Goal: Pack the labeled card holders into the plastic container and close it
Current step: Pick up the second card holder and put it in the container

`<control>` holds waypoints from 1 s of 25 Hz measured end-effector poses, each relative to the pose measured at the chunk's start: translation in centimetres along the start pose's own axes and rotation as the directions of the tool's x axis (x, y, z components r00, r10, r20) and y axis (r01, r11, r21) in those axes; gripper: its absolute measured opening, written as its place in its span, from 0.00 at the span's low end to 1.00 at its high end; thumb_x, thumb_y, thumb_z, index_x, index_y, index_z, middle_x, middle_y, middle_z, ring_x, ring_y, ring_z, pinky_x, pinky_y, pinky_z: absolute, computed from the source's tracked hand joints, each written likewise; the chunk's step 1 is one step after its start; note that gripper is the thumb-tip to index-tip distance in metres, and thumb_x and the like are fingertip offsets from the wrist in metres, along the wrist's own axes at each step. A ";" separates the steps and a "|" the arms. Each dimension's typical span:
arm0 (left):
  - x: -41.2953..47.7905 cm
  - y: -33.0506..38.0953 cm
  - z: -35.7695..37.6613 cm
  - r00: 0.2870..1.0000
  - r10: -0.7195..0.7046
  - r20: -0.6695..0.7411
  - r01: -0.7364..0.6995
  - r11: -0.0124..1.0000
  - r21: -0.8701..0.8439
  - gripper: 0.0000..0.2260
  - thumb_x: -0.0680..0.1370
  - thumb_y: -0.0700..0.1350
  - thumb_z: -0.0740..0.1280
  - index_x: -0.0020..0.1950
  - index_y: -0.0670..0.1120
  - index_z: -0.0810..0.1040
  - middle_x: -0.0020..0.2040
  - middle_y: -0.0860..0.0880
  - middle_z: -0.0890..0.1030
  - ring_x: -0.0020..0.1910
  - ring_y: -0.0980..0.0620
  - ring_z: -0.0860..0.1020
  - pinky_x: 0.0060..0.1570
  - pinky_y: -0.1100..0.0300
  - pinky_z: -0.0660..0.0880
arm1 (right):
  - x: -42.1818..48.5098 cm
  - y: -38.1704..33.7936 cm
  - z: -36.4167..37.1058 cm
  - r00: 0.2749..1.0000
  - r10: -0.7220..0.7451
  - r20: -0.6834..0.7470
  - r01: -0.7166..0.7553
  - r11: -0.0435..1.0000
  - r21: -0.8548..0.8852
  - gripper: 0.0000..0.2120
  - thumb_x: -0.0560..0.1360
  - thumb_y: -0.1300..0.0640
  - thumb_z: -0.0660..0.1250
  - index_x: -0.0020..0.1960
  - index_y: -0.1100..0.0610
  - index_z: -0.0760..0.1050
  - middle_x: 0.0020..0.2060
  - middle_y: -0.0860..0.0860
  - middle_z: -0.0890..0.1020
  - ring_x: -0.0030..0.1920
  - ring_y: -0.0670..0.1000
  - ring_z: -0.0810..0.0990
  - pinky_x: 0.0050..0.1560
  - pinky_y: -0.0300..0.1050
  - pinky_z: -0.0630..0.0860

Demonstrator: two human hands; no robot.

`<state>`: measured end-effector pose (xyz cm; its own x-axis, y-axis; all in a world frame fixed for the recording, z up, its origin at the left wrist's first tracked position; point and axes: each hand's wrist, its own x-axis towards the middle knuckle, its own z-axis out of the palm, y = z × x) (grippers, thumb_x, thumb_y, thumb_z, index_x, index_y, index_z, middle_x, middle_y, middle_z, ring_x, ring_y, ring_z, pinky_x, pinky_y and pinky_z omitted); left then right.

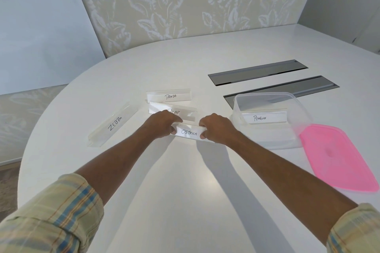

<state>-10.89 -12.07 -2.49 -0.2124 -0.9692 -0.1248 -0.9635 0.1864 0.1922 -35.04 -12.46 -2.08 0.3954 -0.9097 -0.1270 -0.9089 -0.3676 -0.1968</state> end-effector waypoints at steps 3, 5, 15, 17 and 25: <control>-0.3 0.1 -0.2 0.999 0.022 -0.023 -0.022 1.000 -0.004 0.24 0.76 0.39 0.74 0.71 0.56 0.81 0.63 0.49 0.85 0.65 0.45 0.81 0.56 0.53 0.77 | 0.3 0.0 0.2 1.000 -0.004 -0.019 0.004 1.000 -0.012 0.18 0.73 0.51 0.76 0.61 0.51 0.81 0.55 0.50 0.84 0.54 0.57 0.83 0.44 0.45 0.67; -0.7 0.1 -0.5 0.999 0.045 -0.021 -0.044 0.999 0.012 0.24 0.75 0.37 0.71 0.69 0.55 0.83 0.57 0.52 0.88 0.62 0.46 0.82 0.50 0.55 0.76 | 0.5 0.0 0.1 1.000 -0.012 -0.023 0.012 1.000 -0.020 0.17 0.72 0.52 0.77 0.60 0.51 0.82 0.54 0.50 0.84 0.54 0.57 0.83 0.43 0.45 0.67; -2.3 3.0 -5.7 0.994 0.067 -0.092 -0.059 0.994 0.092 0.26 0.75 0.32 0.66 0.68 0.55 0.83 0.53 0.54 0.89 0.61 0.46 0.82 0.46 0.57 0.72 | 0.2 0.8 -5.4 0.989 -0.093 -0.114 0.084 0.993 -0.086 0.14 0.73 0.52 0.76 0.58 0.48 0.82 0.53 0.50 0.84 0.55 0.56 0.82 0.44 0.46 0.67; -2.5 4.1 -7.3 0.992 0.069 -0.110 -0.056 0.992 0.114 0.26 0.75 0.33 0.66 0.68 0.55 0.83 0.55 0.53 0.89 0.62 0.46 0.82 0.50 0.55 0.77 | -0.2 1.2 -7.5 0.984 -0.121 -0.133 0.105 0.987 -0.121 0.13 0.73 0.52 0.76 0.56 0.49 0.82 0.52 0.50 0.84 0.55 0.56 0.82 0.44 0.46 0.68; -0.6 10.4 -11.9 0.977 0.144 -0.159 -0.121 0.982 0.147 0.20 0.76 0.40 0.73 0.66 0.56 0.84 0.55 0.47 0.87 0.56 0.42 0.82 0.49 0.53 0.77 | -2.6 6.3 -14.8 0.984 -0.084 -0.157 0.073 0.995 -0.073 0.18 0.72 0.53 0.78 0.61 0.47 0.83 0.56 0.47 0.85 0.57 0.54 0.82 0.47 0.46 0.73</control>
<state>-18.80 -11.50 11.18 -0.3202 -0.9454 0.0607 -0.9442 0.3237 0.0612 -43.78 -15.24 11.44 0.4446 -0.8946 0.0447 -0.8847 -0.4464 -0.1345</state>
